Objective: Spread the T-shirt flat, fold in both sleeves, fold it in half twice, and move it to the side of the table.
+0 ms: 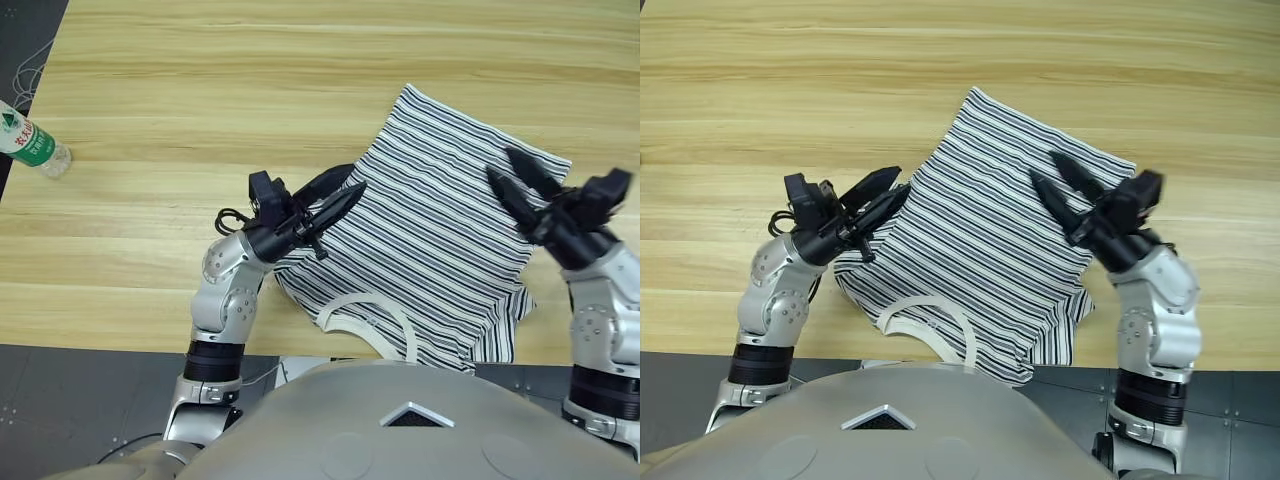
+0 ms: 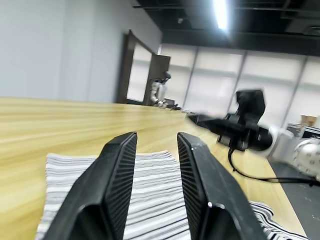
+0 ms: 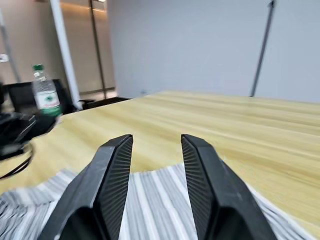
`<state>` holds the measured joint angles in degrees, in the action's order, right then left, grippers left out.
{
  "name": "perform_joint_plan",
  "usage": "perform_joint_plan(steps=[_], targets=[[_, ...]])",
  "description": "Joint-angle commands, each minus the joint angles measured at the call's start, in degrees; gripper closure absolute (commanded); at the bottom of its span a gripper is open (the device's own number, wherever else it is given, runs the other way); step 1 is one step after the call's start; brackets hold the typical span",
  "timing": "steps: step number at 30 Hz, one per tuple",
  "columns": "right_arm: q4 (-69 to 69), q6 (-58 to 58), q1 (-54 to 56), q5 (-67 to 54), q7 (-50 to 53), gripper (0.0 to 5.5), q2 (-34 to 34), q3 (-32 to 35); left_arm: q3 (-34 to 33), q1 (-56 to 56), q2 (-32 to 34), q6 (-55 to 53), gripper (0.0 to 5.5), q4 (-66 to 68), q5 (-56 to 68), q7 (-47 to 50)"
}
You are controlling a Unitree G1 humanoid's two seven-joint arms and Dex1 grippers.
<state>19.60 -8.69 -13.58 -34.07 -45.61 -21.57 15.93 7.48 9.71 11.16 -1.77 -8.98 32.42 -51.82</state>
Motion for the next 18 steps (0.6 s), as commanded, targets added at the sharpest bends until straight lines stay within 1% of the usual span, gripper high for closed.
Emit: perform_joint_plan(steps=[1, 3, 5, 7, 9, 11, 14, 18], targets=[[5.0, -4.6, -3.5, -6.4, -1.1, 3.72, -3.4, 3.4, 1.3, 1.8, -0.9, -1.6, 4.00, -2.4, -0.9, 3.3], [10.1, -6.7, -8.6, -10.3, -5.4, 3.72, -6.2, 3.5, 1.2, 3.7, -0.8, -1.9, 4.00, -4.5, -1.0, 5.1], [14.0, -8.5, -13.2, -10.1, -8.8, 3.72, -9.7, 1.8, 0.7, 5.6, -0.8, -2.5, 4.00, -7.0, -0.5, 7.1], [17.0, -8.5, -18.6, -3.0, -11.6, 3.72, -14.3, -3.5, 0.2, 7.3, -0.5, -2.9, 4.00, -9.6, 0.0, 8.7], [18.6, -8.5, -25.0, 3.9, -16.2, 3.72, -20.7, -10.1, -0.9, 8.3, -0.4, -3.2, 4.00, -11.7, 0.6, 10.6], [17.9, -7.9, -28.5, 8.1, -20.1, 3.72, -25.6, -13.8, -1.9, 8.9, -0.4, -3.7, 4.00, -13.1, 1.1, 12.1], [14.2, -8.0, -26.6, 12.3, -20.6, 3.72, -28.9, -15.0, -2.5, 9.7, -0.3, -3.7, 4.00, -13.9, 1.4, 13.2], [6.9, -9.5, -19.2, 21.1, -14.6, 3.72, -29.2, -17.8, -2.7, 10.9, -0.7, -3.1, 4.00, -14.8, 1.4, 14.1]])
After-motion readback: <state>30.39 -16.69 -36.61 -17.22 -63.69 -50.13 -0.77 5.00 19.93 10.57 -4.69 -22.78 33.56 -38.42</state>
